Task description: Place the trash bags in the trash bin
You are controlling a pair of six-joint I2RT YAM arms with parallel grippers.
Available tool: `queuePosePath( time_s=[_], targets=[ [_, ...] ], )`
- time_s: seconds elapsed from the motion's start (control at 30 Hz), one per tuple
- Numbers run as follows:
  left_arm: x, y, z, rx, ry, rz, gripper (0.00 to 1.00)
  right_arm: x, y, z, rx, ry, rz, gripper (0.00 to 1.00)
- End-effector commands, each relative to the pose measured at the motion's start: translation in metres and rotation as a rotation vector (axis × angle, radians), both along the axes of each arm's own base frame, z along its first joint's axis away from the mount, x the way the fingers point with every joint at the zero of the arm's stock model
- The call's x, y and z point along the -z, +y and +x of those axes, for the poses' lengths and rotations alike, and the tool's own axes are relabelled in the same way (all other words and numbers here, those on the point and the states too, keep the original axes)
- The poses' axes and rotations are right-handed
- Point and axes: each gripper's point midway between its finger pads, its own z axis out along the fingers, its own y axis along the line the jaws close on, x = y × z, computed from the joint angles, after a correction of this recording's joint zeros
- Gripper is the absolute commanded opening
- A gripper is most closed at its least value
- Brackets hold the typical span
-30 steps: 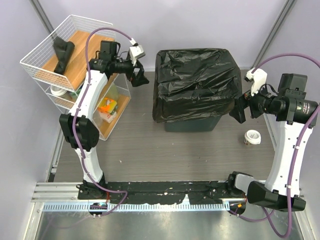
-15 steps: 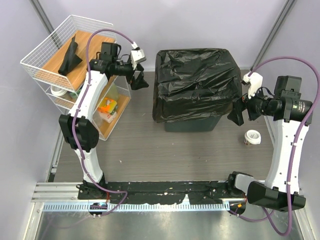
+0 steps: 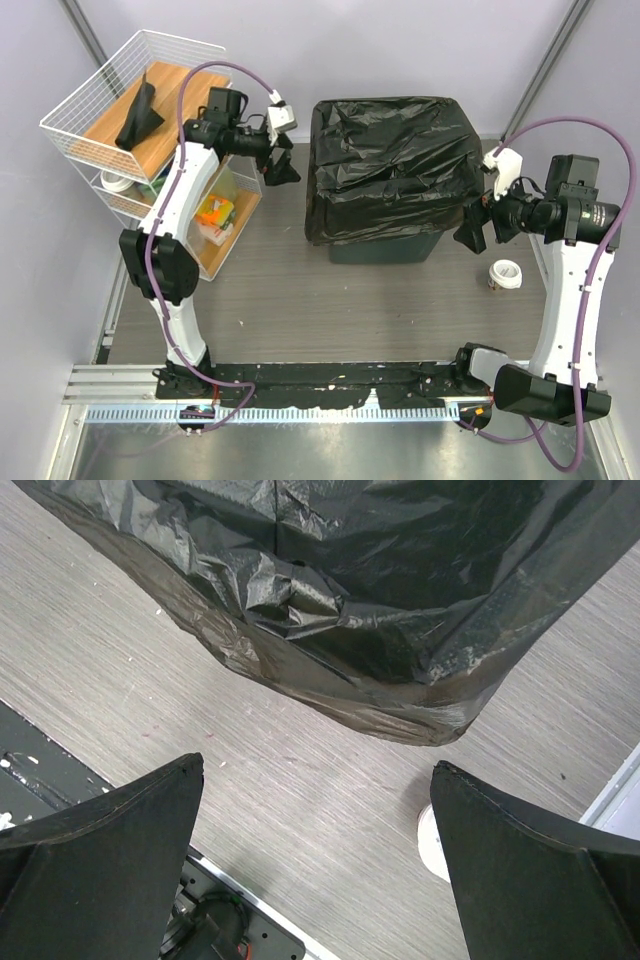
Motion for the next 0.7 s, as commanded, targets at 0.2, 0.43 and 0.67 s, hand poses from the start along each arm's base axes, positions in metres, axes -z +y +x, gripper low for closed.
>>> queuePosePath(
  time_s=[0.2,0.43,0.67],
  targets=[
    [0.009,-0.038,-0.042,0.147,0.011,-0.004,1.00,-0.008,0.017,0.003,-0.100,-0.084,0.055,0.99],
    [0.006,-0.049,-0.052,0.157,0.034,-0.058,1.00,-0.004,0.021,0.011,-0.128,-0.089,0.081,0.74],
    [0.011,-0.052,-0.056,0.124,0.089,-0.097,0.68,0.006,0.022,0.015,-0.148,-0.080,0.095,0.41]
  ],
)
